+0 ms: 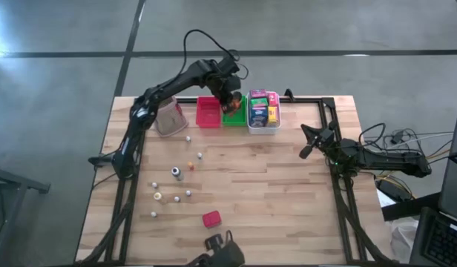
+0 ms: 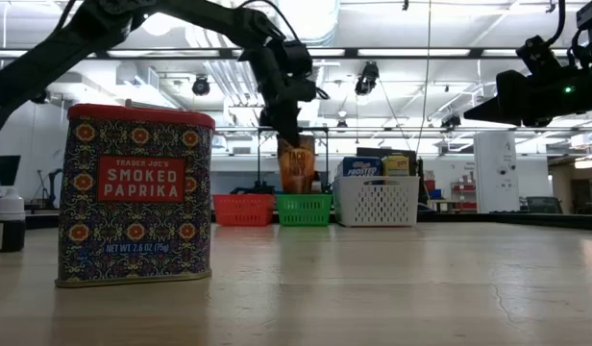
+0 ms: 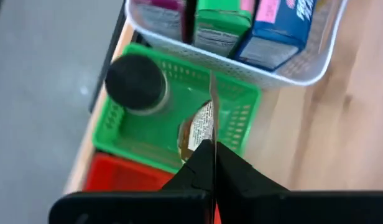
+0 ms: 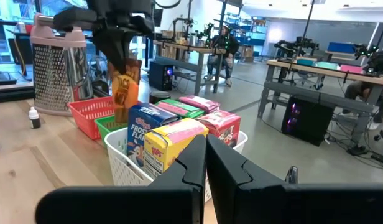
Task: Pick & Place Kitchen Items
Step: Put the orange seasoning pack into the green bin
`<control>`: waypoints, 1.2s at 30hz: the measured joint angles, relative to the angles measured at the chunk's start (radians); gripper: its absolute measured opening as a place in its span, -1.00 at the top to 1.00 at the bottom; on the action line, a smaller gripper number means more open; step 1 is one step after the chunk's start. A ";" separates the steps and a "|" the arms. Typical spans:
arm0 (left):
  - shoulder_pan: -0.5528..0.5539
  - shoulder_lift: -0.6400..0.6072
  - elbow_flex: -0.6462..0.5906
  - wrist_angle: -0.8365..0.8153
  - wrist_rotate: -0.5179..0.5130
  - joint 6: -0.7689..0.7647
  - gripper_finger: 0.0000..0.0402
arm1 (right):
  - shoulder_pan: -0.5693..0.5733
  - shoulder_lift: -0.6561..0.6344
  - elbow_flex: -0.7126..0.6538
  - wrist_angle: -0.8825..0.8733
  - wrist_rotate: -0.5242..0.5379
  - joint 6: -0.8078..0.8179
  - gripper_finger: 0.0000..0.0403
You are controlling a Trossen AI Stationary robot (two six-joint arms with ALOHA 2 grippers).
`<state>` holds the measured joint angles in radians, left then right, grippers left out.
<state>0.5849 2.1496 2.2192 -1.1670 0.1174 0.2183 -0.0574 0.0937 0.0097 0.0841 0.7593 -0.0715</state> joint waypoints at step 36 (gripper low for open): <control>0.010 -0.018 -0.015 0.080 -0.167 -0.877 0.99 | 0.000 0.001 0.000 0.000 0.000 0.000 0.96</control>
<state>0.5949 2.1311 2.2040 -1.0872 -0.0496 -0.6584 -0.0576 0.0944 0.0097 0.0841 0.7593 -0.0715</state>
